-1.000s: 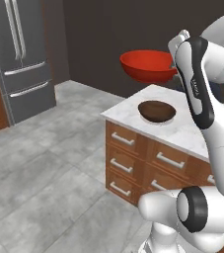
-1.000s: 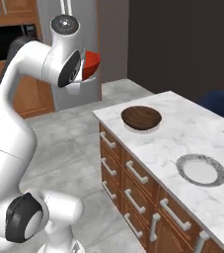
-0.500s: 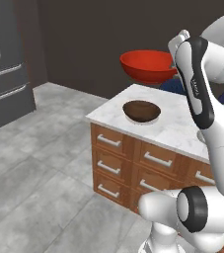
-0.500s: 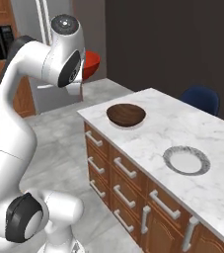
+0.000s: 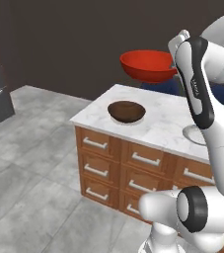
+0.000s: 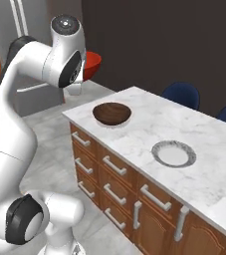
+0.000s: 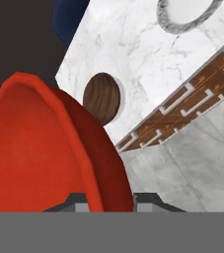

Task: Move the bowls from the cabinet to the plates on the dining table.

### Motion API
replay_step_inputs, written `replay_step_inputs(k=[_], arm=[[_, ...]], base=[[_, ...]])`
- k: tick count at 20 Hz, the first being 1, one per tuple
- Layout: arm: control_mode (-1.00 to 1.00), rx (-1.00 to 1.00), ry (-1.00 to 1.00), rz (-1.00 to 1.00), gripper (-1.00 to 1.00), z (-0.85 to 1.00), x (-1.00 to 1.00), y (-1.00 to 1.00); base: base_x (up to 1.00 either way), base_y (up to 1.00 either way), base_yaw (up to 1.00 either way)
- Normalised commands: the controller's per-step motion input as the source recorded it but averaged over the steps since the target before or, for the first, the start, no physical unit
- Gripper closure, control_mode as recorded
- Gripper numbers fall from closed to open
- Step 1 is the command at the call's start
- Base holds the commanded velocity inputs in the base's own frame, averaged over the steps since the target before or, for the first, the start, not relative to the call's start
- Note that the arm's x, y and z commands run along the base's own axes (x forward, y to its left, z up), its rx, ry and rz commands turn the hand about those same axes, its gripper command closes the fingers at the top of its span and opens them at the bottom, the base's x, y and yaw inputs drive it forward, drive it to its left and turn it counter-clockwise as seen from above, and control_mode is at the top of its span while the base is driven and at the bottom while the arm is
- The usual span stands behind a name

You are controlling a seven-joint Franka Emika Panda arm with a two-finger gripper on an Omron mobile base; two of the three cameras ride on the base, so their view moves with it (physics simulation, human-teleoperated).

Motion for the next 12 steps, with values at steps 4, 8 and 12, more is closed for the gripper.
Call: replay_step_inputs(k=[4,8,12], arm=[[1.0,0.0,0.0,0.0,1.0,0.0,0.0,0.0],[1.0,0.0,0.0,0.0,1.0,0.0,0.0,0.0],[1.0,0.0,0.0,0.0,1.0,0.0,0.0,0.0]], base=[[0.0,0.0,-0.25],[0.0,0.0,-0.25],[0.0,0.0,-0.25]])
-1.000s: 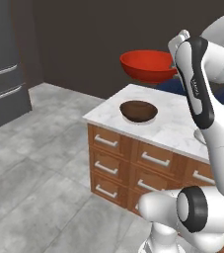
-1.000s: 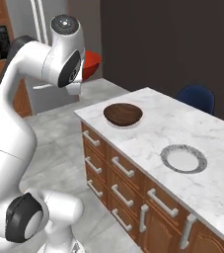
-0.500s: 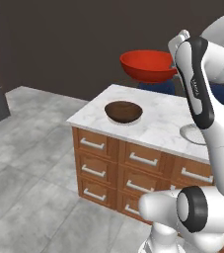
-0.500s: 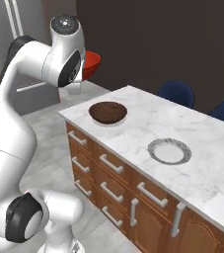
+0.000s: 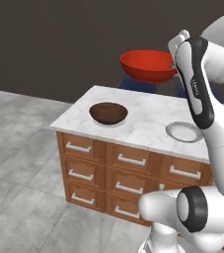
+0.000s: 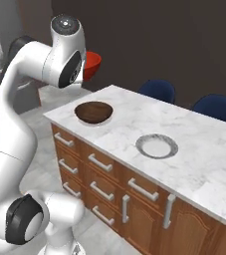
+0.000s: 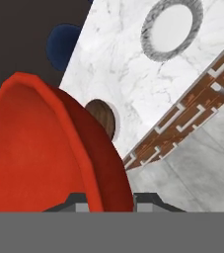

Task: Move the bowls from the cabinet to the plates on the dining table.

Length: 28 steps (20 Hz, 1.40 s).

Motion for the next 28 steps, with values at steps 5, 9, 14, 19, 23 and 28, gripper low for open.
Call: replay_step_inputs(k=[5,9,14,19,23,28], arm=[[1.0,0.0,0.0,0.0,1.0,0.0,0.0,0.0],[1.0,0.0,0.0,0.0,1.0,0.0,0.0,0.0],[1.0,0.0,0.0,0.0,1.0,0.0,0.0,0.0],[1.0,0.0,0.0,0.0,1.0,0.0,0.0,0.0],[1.0,0.0,0.0,0.0,1.0,0.0,0.0,0.0],[1.0,0.0,0.0,0.0,1.0,0.0,0.0,0.0]], base=[[0.0,0.0,-0.25],[0.0,0.0,-0.25],[0.0,0.0,-0.25],[0.0,0.0,-0.25],[0.0,0.0,-0.25],[0.0,0.0,-0.25]])
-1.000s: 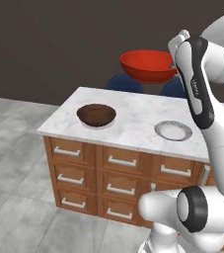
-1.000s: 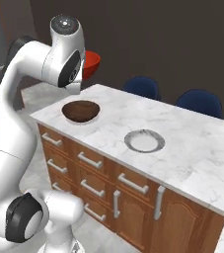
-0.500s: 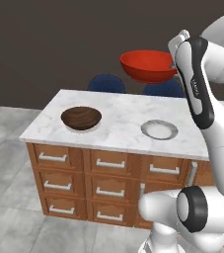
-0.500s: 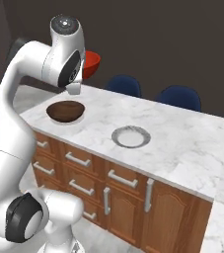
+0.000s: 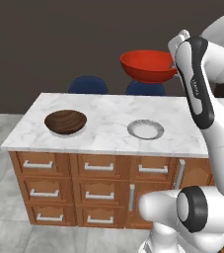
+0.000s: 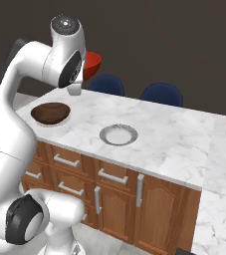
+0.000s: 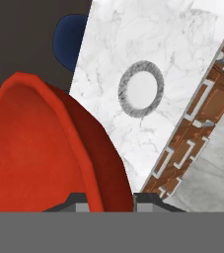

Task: Move the bowls from the cabinet to the plates on the dining table.

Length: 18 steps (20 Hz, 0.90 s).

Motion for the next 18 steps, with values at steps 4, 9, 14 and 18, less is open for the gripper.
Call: replay_step_inputs(k=[4,9,14,18], arm=[[1.0,0.0,0.0,0.0,1.0,0.0,0.0,0.0],[1.0,0.0,0.0,0.0,1.0,0.0,0.0,0.0],[1.0,0.0,0.0,0.0,1.0,0.0,0.0,0.0],[1.0,0.0,0.0,0.0,1.0,0.0,0.0,0.0]], base=[[0.0,0.0,-0.25],[0.06,0.01,-0.18],[0.43,0.0,0.0],[0.62,-0.03,0.02]])
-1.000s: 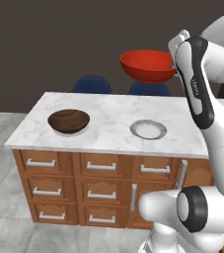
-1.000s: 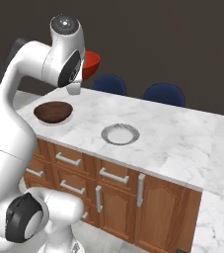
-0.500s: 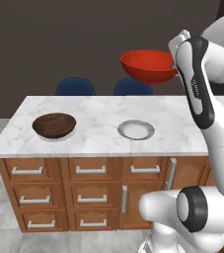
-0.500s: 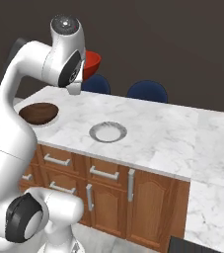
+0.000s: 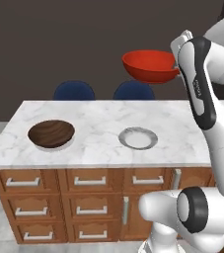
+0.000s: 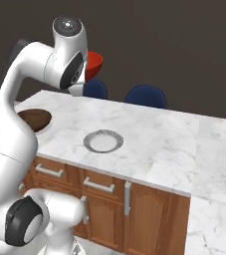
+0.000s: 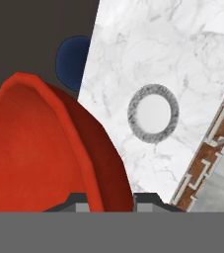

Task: Move the bowls from the cabinet to the plates on the dining table.

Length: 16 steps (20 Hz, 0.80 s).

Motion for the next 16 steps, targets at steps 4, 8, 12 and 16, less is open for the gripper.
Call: replay_step_inputs(k=[4,8,12,16], arm=[[1.0,0.0,0.0,0.0,1.0,0.0,0.0,0.0],[1.0,0.0,0.0,0.0,1.0,0.0,0.0,0.0],[1.0,0.0,0.0,0.0,1.0,0.0,0.0,0.0],[-1.0,0.0,0.0,0.0,1.0,-0.03,0.06,0.0]], base=[[0.6,-0.04,0.02],[0.5,0.0,0.01],[0.3,0.0,0.0],[0.18,0.0,0.0]])
